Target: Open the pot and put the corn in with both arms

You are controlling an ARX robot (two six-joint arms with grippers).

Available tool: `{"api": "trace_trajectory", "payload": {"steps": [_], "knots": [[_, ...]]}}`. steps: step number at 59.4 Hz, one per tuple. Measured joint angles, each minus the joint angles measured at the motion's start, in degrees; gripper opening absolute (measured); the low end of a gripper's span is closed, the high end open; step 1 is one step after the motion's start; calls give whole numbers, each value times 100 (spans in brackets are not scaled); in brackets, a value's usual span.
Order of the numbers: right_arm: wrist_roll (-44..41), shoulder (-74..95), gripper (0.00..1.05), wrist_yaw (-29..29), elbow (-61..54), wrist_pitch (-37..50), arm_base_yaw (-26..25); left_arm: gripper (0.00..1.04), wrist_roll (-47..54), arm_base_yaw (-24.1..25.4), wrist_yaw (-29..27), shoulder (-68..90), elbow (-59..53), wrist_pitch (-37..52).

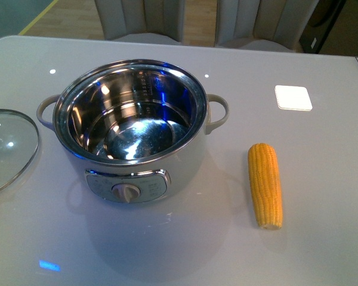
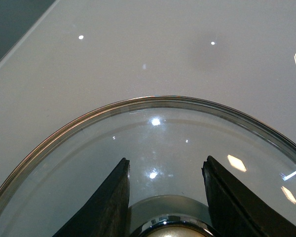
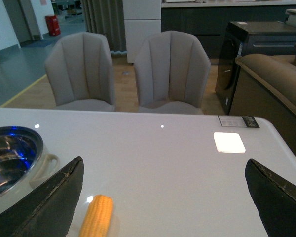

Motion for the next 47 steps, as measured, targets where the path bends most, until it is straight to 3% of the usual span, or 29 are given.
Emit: {"api": "trace_trajectory", "payload": {"steps": [45, 47], "knots": [[0, 0, 96, 0, 0, 0, 0, 40, -271, 44, -42, 319, 85, 516], [0, 0, 96, 0, 0, 0, 0, 45, -269, 44, -57, 321, 92, 516]]}}
